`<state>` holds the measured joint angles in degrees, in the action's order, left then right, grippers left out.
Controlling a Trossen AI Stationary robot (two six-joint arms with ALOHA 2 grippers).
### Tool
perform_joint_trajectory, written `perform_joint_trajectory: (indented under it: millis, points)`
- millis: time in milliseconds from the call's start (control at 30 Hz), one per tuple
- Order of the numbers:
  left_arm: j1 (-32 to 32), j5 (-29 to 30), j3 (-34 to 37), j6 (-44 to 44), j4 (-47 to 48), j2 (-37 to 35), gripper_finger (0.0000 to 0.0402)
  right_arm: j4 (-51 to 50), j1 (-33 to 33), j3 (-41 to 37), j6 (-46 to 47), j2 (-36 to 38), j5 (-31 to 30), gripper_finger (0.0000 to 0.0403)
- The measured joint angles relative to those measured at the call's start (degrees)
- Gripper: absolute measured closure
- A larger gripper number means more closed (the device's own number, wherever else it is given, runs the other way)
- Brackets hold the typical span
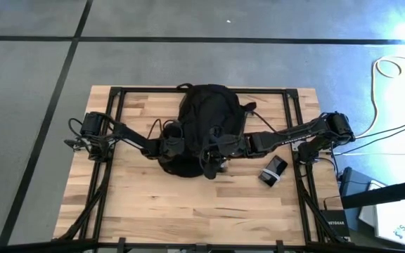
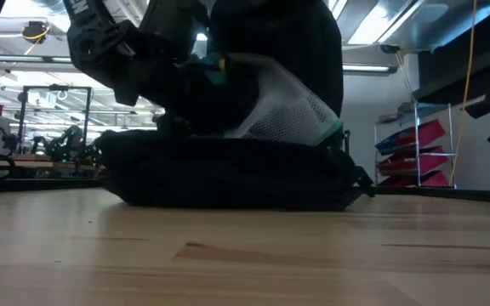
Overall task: Unpack backpack
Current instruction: Put the transparent zipper bag into the black backpack
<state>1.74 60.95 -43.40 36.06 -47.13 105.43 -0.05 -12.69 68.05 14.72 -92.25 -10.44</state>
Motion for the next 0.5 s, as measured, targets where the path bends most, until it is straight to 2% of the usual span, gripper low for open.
perform_joint_trajectory:
  millis: [133, 267, 367, 500]
  points:
    - [2.29, -6.05, 0.03, -15.34, -0.52, -0.85, 0.0402, 0.28, -0.43, 0.00, -0.28, 0.04, 2.45, 0.0400]
    - [4.36, -6.74, 0.03, -27.91, -0.07, -1.11, 0.0402, 0.50, -0.68, 0.09, -0.39, 0.07, 3.08, 0.0400]
    - [5.36, -6.54, 0.03, -31.30, -0.06, -1.19, 0.0402, 0.09, -1.50, 0.09, -1.45, 0.07, 3.00, 0.0400]
    - [6.12, -7.64, 0.01, -30.01, 1.16, -1.75, 0.0392, 0.19, -2.25, 0.09, -1.86, 0.07, 3.00, 0.0400]
